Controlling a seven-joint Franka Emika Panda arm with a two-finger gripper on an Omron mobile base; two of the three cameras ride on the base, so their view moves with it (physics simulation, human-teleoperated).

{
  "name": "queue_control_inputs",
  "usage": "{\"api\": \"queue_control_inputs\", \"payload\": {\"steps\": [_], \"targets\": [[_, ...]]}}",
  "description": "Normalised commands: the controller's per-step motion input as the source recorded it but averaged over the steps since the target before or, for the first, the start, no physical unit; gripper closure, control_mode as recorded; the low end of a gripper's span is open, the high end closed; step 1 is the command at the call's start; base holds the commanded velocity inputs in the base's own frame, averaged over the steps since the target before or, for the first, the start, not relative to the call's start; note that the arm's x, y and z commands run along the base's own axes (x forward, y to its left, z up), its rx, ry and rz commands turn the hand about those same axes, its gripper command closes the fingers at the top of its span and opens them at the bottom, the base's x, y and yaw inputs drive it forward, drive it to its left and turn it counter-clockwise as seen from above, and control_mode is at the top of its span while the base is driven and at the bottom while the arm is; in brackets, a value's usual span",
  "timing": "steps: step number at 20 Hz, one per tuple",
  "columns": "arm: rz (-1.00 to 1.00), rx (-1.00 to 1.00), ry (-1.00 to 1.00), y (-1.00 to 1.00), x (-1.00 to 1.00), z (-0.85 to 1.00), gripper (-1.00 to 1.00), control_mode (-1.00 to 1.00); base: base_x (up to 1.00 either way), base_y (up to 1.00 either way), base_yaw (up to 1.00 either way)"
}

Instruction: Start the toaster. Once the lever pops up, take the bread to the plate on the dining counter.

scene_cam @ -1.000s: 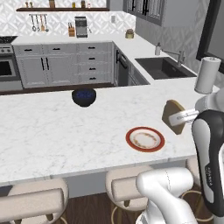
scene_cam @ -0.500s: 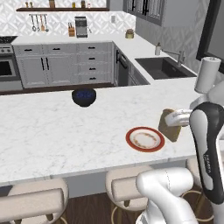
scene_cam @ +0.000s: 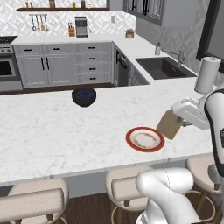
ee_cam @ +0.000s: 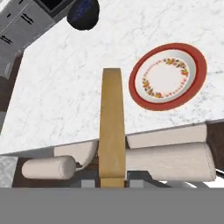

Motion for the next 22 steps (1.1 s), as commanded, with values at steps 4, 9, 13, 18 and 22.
{"api": "queue_control_inputs", "payload": {"steps": [4,9,13,18,22], "targets": [[-0.35,0.0,0.14,0.0,0.6,-0.53,1.0,-1.0,0.0,0.0,0.0],[-0.25,0.09,0.13,0.0,0.56,-0.37,1.0,-1.0,0.0,0.0,0.0],[-0.02,0.17,0.06,0.0,0.38,-0.41,1.0,-1.0,0.0,0.0,0.0],[0.0,0.05,0.04,0.0,0.42,-0.35,1.0,-1.0,0.0,0.0,0.0],[0.0,0.0,0.02,0.0,0.45,-0.27,1.0,-1.0,0.0,0.0,0.0]]}}
